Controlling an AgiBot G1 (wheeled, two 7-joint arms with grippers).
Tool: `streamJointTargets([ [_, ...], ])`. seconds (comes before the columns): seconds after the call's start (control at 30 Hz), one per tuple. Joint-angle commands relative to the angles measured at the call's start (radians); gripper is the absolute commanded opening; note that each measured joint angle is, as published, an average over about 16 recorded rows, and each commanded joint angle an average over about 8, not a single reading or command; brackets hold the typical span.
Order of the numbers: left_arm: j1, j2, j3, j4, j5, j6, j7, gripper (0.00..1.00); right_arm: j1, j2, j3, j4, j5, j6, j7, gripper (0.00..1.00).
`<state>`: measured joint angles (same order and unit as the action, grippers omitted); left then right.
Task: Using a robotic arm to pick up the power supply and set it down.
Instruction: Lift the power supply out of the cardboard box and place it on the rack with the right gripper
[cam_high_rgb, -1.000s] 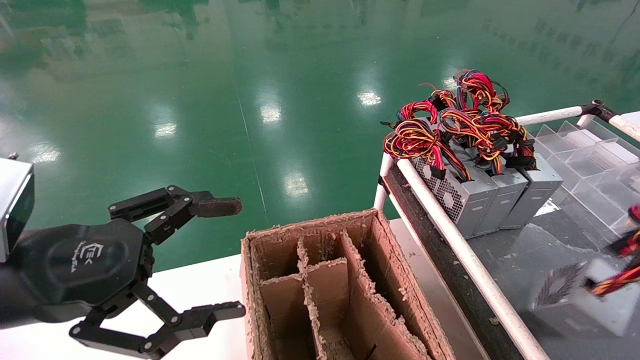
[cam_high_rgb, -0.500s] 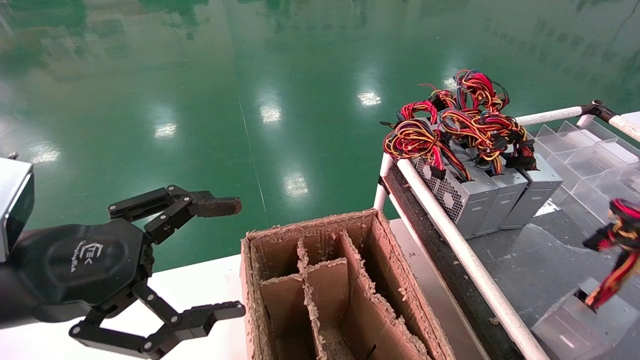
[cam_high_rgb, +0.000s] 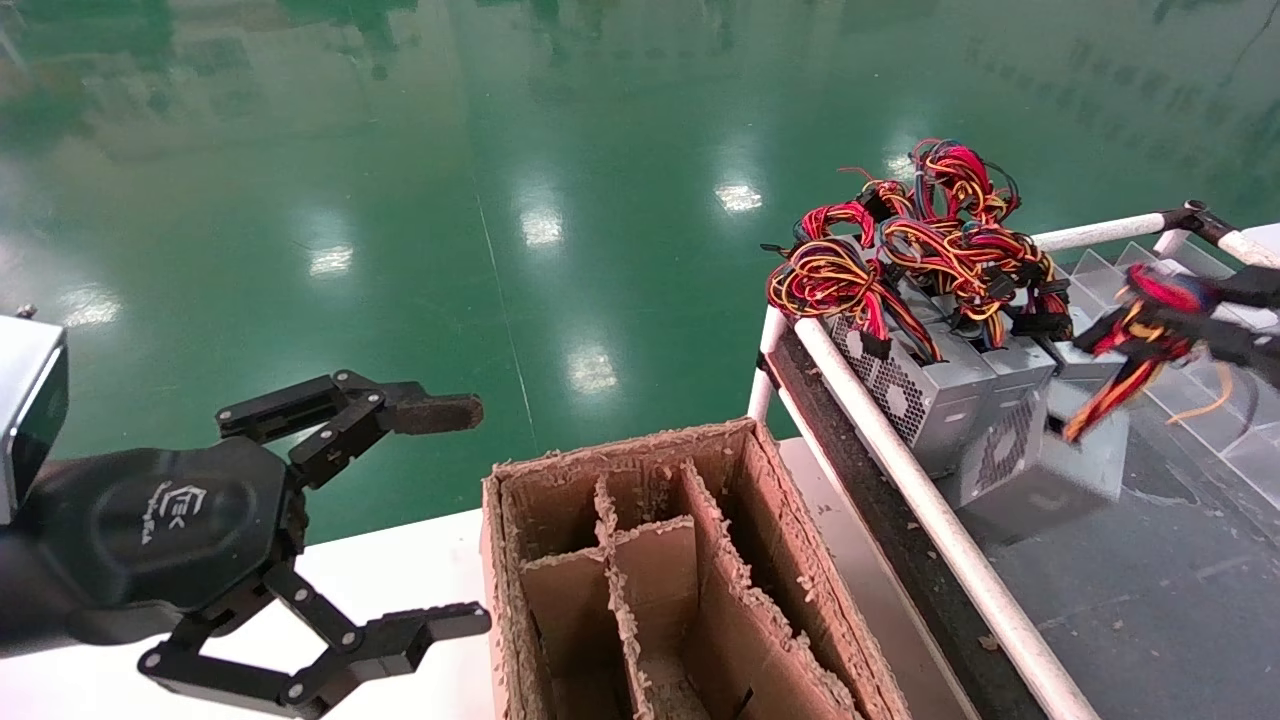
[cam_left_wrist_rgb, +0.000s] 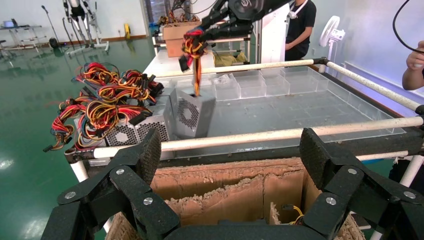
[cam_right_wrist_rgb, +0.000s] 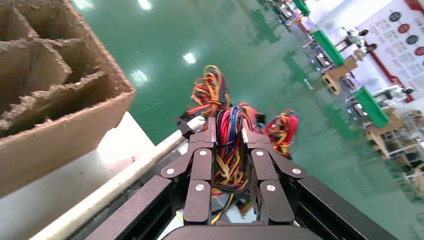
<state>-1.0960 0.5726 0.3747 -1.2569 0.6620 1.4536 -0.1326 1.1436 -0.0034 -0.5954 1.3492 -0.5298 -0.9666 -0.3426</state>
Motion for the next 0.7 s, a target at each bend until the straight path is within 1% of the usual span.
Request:
streamJointTargets([
  [0.03, 0.0, 0.0, 0.0, 0.0, 0.0, 0.0, 0.0, 1.0, -0.003, -0.015, -0.004, 0.001, 0.003, 0.003, -0.014, 0.0],
  [0.2, 0.0, 0.0, 0.0, 0.0, 0.0, 0.0, 0.0, 1.0, -0.002, -0.024, -0.004, 0.0, -0.011, 0.005, -0.011, 0.0],
  [0.5, 0.0, 0.0, 0.0, 0.0, 0.0, 0.0, 0.0, 1.0, -0.008, -0.008, -0.011, 0.0, -0.011, -0.012, -0.004, 0.0],
  [0.7, 0.0, 0.0, 0.0, 0.0, 0.0, 0.0, 0.0, 1.0, -0.009, -0.023, -0.013, -0.006, -0.022, 0.001, -0.004, 0.0],
])
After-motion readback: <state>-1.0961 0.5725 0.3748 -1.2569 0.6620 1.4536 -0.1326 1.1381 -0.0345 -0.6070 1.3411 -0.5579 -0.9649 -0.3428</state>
